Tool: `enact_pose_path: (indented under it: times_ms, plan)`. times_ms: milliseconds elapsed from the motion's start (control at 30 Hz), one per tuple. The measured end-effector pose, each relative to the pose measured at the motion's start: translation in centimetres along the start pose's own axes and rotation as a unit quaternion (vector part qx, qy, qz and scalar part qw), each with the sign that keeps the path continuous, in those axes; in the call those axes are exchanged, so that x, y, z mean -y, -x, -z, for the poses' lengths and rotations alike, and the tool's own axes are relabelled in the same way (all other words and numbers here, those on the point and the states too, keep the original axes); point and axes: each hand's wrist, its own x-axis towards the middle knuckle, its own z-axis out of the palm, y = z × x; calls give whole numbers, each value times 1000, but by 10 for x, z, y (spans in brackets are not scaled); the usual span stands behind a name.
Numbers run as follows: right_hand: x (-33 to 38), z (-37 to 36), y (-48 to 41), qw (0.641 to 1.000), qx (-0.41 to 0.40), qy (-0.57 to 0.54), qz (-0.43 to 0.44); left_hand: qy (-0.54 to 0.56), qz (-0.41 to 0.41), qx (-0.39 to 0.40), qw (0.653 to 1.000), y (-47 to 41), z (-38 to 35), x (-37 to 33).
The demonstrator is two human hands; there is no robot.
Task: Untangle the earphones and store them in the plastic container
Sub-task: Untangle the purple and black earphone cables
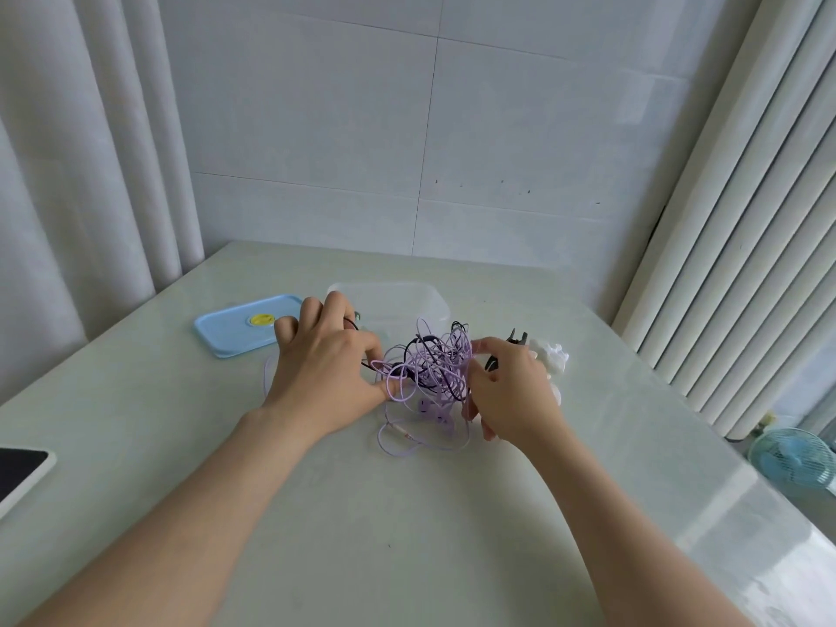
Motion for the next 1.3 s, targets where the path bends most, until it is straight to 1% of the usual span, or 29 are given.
enact_pose_path:
  times_ms: [67,233,367,467,533,567,600,633,700,767,867,967,1067,1133,1200,1300]
  plan:
    - [0,0,-1,1000,1,-2,5,-6,0,11,1000,0,0,1]
    - [-2,-2,-5,993,-83,63,60,1,13,21,1000,-1,1,5]
    - [4,3,-5,987,-142,34,71,-29,53,66,996,-2,9,7]
    - [13,9,-2,984,-152,32,88,-25,90,38,995,-2,12,12]
    - [16,9,0,985,-127,59,103,15,100,-27,994,-4,14,10]
    - [16,8,1,984,-116,71,118,46,82,-70,993,-5,17,6]
    - [16,7,1,981,-111,82,138,83,47,-99,991,-6,19,0]
    - [16,6,1,976,-107,95,161,127,3,-107,986,-6,21,-7]
    - [15,5,3,968,-99,121,196,208,-74,-67,973,-3,23,-26]
    - [15,5,4,965,-103,124,207,244,-114,-16,963,2,23,-43]
    - [16,5,5,964,-131,63,224,284,-115,12,952,8,15,-56]
    - [22,7,9,959,-152,-23,239,305,-64,-10,950,5,13,-52]
    - [30,8,14,954,-152,-100,237,261,-60,-26,963,4,11,-45]
    - [32,8,17,945,-180,-153,227,232,-56,-16,971,3,9,-39]
    - [33,8,16,929,-223,-207,210,197,-36,-14,980,1,8,-31]
    - [34,10,16,915,-259,-256,176,162,13,-60,985,-1,9,-22]
